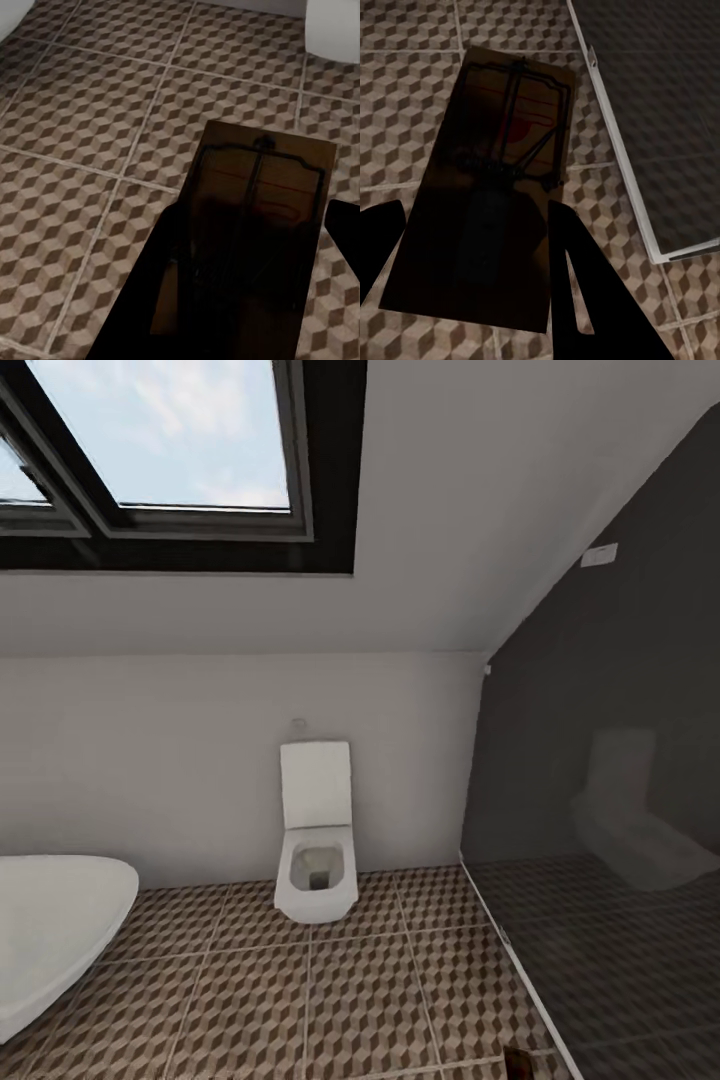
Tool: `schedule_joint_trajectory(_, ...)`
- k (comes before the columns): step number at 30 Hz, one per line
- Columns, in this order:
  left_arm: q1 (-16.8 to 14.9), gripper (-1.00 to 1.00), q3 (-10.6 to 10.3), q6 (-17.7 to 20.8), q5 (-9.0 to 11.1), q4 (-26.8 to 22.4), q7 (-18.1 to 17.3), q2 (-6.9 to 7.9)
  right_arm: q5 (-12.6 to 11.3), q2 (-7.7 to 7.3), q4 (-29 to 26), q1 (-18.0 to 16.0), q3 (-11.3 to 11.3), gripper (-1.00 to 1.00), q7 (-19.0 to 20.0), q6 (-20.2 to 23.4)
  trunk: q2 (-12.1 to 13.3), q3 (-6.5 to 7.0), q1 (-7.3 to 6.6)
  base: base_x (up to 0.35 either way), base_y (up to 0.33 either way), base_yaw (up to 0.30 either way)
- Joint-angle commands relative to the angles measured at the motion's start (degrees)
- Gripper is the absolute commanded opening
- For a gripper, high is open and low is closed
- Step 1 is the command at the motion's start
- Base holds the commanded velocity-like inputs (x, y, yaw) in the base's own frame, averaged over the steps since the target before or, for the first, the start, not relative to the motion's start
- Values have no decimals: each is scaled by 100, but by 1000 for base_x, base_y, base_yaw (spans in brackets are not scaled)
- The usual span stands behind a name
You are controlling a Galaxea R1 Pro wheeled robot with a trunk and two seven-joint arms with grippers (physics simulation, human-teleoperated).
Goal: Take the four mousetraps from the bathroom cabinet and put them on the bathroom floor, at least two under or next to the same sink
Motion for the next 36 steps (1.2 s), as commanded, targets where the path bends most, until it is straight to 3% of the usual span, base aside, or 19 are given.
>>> schedule_joint_trajectory(1,-8,-100,-47,-23,-5,20,35,-5,-40,2,19,-5,51,-100,-5,-29,-5,-2,2,0,2,300)
schedule_joint_trajectory(12,-8,-100,-47,-23,-5,20,42,-20,0,0,15,-5,55,-100,4,-34,-5,-4,2,0,0,300)
schedule_joint_trajectory(19,-8,-100,-47,-23,-2,19,43,-21,-55,-104,-268,-5,28,-100,18,-65,-5,-18,2,0,0,300)
schedule_joint_trajectory(23,-8,-100,-47,-26,0,19,43,-21,-86,-122,-290,2,25,-100,19,-744,-5,-20,2,0,0,300)
schedule_joint_trajectory(26,-8,-100,-47,-26,-1,20,43,-21,-103,-118,-3,17,30,-100,34,-1642,-5,-23,2,0,0,284)
schedule_joint_trajectory(30,-8,-100,-47,-26,-4,19,45,-16,-112,-103,82,21,33,-100,46,-1805,-5,-29,2,0,0,119)
schedule_joint_trajectory(36,-8,-100,-55,-33,-8,13,44,-103,-114,-95,98,21,30,-100,37,-1587,-5,-30,2,0,0,12)
